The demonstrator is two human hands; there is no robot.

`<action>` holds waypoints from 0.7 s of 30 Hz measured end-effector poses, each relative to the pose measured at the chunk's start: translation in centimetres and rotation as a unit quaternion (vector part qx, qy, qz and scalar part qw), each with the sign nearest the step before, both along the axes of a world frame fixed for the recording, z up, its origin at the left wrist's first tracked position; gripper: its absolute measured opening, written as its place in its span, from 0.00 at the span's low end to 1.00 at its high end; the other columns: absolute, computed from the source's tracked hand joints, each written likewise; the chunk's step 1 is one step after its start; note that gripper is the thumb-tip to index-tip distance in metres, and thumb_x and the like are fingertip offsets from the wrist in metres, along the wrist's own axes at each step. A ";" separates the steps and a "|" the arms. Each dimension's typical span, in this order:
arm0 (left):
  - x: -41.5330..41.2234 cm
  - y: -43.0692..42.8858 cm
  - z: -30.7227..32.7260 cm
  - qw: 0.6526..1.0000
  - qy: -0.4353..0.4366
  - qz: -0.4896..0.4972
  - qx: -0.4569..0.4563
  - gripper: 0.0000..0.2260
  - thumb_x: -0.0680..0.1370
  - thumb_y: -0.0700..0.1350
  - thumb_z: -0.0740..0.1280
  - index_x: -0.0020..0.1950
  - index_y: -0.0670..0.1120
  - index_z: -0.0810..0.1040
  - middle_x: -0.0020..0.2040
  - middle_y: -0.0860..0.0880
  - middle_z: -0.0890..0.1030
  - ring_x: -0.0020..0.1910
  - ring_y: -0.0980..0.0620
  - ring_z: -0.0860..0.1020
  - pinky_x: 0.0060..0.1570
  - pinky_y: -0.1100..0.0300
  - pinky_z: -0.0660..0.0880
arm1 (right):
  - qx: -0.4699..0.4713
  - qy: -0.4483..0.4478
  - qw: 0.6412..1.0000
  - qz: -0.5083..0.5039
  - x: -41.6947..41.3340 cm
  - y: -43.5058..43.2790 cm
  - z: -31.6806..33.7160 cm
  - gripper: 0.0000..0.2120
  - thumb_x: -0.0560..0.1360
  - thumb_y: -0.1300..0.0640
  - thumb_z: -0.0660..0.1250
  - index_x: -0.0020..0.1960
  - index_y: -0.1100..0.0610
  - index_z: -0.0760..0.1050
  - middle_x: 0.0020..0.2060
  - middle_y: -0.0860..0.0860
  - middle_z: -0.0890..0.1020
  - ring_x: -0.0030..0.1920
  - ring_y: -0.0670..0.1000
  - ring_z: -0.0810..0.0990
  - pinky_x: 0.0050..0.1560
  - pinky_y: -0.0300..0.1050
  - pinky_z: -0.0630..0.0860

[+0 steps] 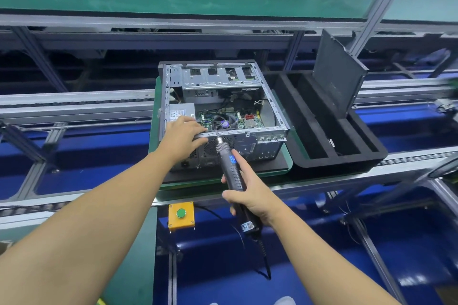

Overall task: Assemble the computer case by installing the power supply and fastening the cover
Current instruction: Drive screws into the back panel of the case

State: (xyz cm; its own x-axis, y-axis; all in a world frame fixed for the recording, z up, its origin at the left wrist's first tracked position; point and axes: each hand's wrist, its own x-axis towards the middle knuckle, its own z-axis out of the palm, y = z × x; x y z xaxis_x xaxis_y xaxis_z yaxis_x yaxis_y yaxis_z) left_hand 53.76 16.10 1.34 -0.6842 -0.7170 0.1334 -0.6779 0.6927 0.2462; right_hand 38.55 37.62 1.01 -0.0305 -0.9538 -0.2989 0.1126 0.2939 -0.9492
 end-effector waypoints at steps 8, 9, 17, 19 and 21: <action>-1.1 1.4 0.9 0.998 0.002 0.048 0.045 0.24 0.79 0.60 0.65 0.74 0.56 0.70 0.71 0.55 0.73 0.74 0.51 0.63 0.72 0.46 0.57 | 0.001 -0.043 0.996 -0.074 -1.7 -1.3 1.6 0.33 0.73 0.54 0.68 0.76 0.41 0.66 0.45 0.53 0.80 0.33 0.53 0.77 0.29 0.46 0.77; -1.4 1.8 0.8 0.998 0.012 0.058 0.029 0.24 0.79 0.60 0.65 0.74 0.56 0.69 0.71 0.56 0.73 0.74 0.52 0.65 0.72 0.47 0.56 | -0.005 -0.047 0.996 -0.077 -1.9 -1.5 1.8 0.30 0.73 0.54 0.68 0.74 0.44 0.68 0.46 0.53 0.80 0.32 0.52 0.77 0.28 0.46 0.77; -4.3 1.2 1.7 0.997 -0.059 0.046 0.035 0.19 0.78 0.54 0.70 0.66 0.48 0.78 0.61 0.48 0.82 0.59 0.46 0.79 0.62 0.51 0.72 | -0.014 -0.049 0.996 -0.069 -5.1 -4.1 3.0 0.32 0.75 0.56 0.68 0.77 0.58 0.64 0.44 0.53 0.82 0.32 0.54 0.77 0.26 0.47 0.77; -4.2 1.3 1.6 0.997 -0.028 0.054 0.055 0.20 0.77 0.53 0.72 0.66 0.47 0.79 0.60 0.48 0.82 0.60 0.46 0.79 0.63 0.52 0.72 | -0.014 -0.054 0.997 -0.053 -5.9 -5.2 3.0 0.29 0.79 0.59 0.67 0.78 0.57 0.63 0.45 0.52 0.83 0.32 0.54 0.77 0.26 0.46 0.77; -4.1 1.2 1.7 0.996 -0.015 0.060 0.069 0.21 0.76 0.53 0.72 0.67 0.48 0.78 0.60 0.49 0.82 0.59 0.48 0.78 0.62 0.53 0.72 | -0.008 -0.060 0.998 -0.034 -6.4 -6.4 2.9 0.30 0.79 0.59 0.67 0.79 0.54 0.62 0.45 0.52 0.84 0.32 0.54 0.78 0.27 0.47 0.77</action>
State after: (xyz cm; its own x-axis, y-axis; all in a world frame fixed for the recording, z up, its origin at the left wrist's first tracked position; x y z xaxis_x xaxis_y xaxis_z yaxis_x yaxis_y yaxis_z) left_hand 49.69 17.35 2.99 -0.5950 -0.8036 0.0084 -0.7618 0.5673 0.3127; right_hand 32.15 31.27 3.92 -0.0605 -0.9554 -0.2890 0.2445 0.2665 -0.9323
